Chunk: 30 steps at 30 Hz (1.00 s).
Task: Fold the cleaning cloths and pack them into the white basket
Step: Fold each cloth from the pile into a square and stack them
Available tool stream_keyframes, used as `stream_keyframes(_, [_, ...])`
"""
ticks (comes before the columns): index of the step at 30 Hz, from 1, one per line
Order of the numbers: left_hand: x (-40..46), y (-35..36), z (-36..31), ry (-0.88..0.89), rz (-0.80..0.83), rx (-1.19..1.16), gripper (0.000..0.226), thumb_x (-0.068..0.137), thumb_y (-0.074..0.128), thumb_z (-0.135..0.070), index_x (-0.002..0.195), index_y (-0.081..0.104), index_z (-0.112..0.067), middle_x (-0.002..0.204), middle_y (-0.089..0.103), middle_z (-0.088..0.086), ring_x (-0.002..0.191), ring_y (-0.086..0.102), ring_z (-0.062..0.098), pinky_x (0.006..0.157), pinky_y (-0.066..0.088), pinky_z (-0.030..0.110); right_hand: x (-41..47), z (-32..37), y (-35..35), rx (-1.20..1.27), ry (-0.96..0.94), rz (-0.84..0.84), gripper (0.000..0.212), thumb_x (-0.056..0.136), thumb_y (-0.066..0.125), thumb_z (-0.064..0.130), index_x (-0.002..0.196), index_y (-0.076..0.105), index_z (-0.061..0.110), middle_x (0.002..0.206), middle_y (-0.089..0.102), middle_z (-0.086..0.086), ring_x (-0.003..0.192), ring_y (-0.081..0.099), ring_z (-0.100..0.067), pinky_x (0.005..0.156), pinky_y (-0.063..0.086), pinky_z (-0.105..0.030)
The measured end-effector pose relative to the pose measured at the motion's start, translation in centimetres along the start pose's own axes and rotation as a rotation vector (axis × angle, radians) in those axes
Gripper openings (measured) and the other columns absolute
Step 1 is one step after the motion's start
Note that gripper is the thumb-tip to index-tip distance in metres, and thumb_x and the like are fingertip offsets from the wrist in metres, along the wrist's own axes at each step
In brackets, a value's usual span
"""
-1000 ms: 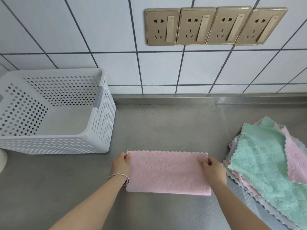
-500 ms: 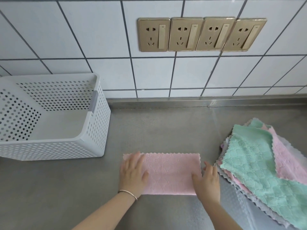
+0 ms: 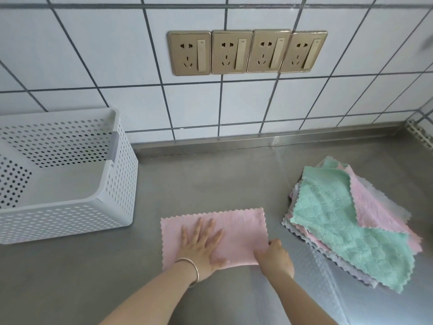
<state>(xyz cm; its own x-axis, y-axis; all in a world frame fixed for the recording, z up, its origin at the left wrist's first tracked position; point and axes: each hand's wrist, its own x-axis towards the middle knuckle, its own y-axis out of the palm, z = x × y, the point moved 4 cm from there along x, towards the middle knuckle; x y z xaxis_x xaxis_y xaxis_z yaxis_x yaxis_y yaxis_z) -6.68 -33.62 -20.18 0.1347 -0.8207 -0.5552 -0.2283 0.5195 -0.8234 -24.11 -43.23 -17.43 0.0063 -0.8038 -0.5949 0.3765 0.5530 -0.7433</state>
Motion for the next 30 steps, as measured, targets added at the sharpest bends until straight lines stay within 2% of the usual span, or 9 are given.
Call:
stream_keyframes(2, [0.2, 0.1, 0.0, -0.015, 0.014, -0.003, 0.083, 0.062, -0.023, -0.075, 0.139, -0.023, -0.041, 0.144, -0.042, -0.007, 0.127, -0.044, 0.023, 0.108, -0.017, 0.062, 0.0, -0.1, 0.0, -0.02, 0.004, 0.04, 0.032, 0.08, 0.05, 0.027, 0.11, 0.053, 0.016, 0.092, 0.058, -0.001, 0.086, 0.058, -0.023, 0.065, 0.041, -0.026])
stream_keyframes(4, [0.2, 0.0, 0.2, -0.037, 0.037, 0.016, 0.063, 0.085, -0.001, -0.064, 0.139, -0.022, -0.04, 0.147, -0.038, -0.007, 0.127, -0.043, 0.021, 0.108, -0.016, 0.062, 0.2, -0.2, -0.2, -0.014, 0.003, 0.07, 0.028, 0.081, 0.051, 0.03, 0.105, 0.057, 0.018, 0.093, 0.059, -0.001, 0.086, 0.058, -0.021, 0.06, 0.038, -0.025])
stream_keyframes(10, [-0.4, -2.0, -0.3, -0.045, -0.006, -0.091, 0.074, 0.086, 0.029, -0.063, 0.145, -0.006, -0.036, 0.148, -0.028, -0.013, 0.14, -0.027, 0.023, 0.113, -0.009, 0.057, -1.7, 1.1, -1.0, 0.0, -0.129, -0.064, 0.008, 0.081, 0.051, 0.024, 0.088, 0.048, 0.021, 0.08, 0.056, 0.001, 0.078, 0.056, -0.021, 0.053, 0.035, -0.024])
stream_keyframes(13, [-1.2, -5.3, -0.4, -0.102, -0.262, -0.625, 0.063, 0.089, 0.042, -0.051, 0.143, 0.028, -0.022, 0.152, 0.024, -0.005, 0.142, 0.017, 0.017, 0.116, 0.017, 0.036, -4.7, 3.9, -1.4, -0.073, -0.44, -0.37, 0.021, 0.068, 0.066, 0.019, 0.075, 0.047, 0.023, 0.062, 0.044, 0.01, 0.065, 0.052, -0.021, 0.058, 0.036, -0.028])
stream_keyframes(16, [-3.1, -7.8, -0.3, -0.225, -0.263, -1.338, 0.019, 0.088, 0.052, -0.044, 0.095, 0.058, -0.028, 0.093, 0.061, -0.009, 0.085, 0.055, 0.007, 0.076, 0.041, 0.022, -7.9, 6.7, 0.3, -0.136, -0.911, -0.56, 0.022, 0.049, 0.059, 0.019, 0.067, 0.047, 0.024, 0.054, 0.047, 0.009, 0.055, 0.049, -0.019, 0.059, 0.025, -0.028])
stream_keyframes(18, [-3.8, -7.9, 0.4, -0.318, -0.238, -1.449, 0.025, 0.087, 0.056, -0.039, 0.071, 0.052, -0.02, 0.063, 0.049, -0.004, 0.058, 0.046, 0.011, 0.053, 0.037, 0.022, -9.4, 8.1, 2.1, -0.187, -1.111, -0.586, 0.022, 0.05, 0.046, 0.019, 0.072, 0.048, 0.024, 0.059, 0.049, 0.007, 0.063, 0.039, -0.018, 0.061, 0.021, -0.028])
stream_keyframes(20, [-4.6, -7.3, 1.2, -0.426, -0.223, -1.536, 0.028, 0.09, 0.053, -0.031, 0.068, 0.049, -0.014, 0.057, 0.041, 0.0, 0.051, 0.041, 0.015, 0.044, 0.035, 0.022, -10.4, 9.2, 3.6, -0.192, -1.232, -0.599, 0.02, 0.056, 0.045, 0.017, 0.073, 0.053, 0.021, 0.065, 0.048, 0.005, 0.066, 0.033, -0.017, 0.064, 0.022, -0.026])
stream_keyframes(26, [-6.3, -5.8, 5.0, -0.57, -0.253, -1.707, 0.018, 0.092, 0.046, -0.023, 0.101, 0.054, -0.009, 0.085, 0.056, 0.009, 0.076, 0.051, 0.022, 0.07, 0.043, 0.027, -9.8, 8.7, 7.1, -0.226, -1.199, -0.494, 0.059, 0.057, 0.04, 0.023, 0.115, 0.046, 0.019, 0.116, 0.047, -0.001, 0.098, 0.046, -0.02, 0.08, 0.033, -0.029])
stream_keyframes(30, [-5.9, -4.1, 7.8, -0.664, -0.295, -1.346, 0.016, 0.091, 0.043, -0.024, 0.09, 0.057, -0.015, 0.089, 0.058, 0.009, 0.079, 0.049, 0.023, 0.072, 0.037, 0.028, -8.0, 7.5, 8.7, -0.365, -1.071, -0.327, 0.075, 0.059, 0.048, 0.019, 0.134, 0.039, 0.015, 0.139, 0.037, -0.005, 0.121, 0.039, -0.021, 0.099, 0.026, -0.038])
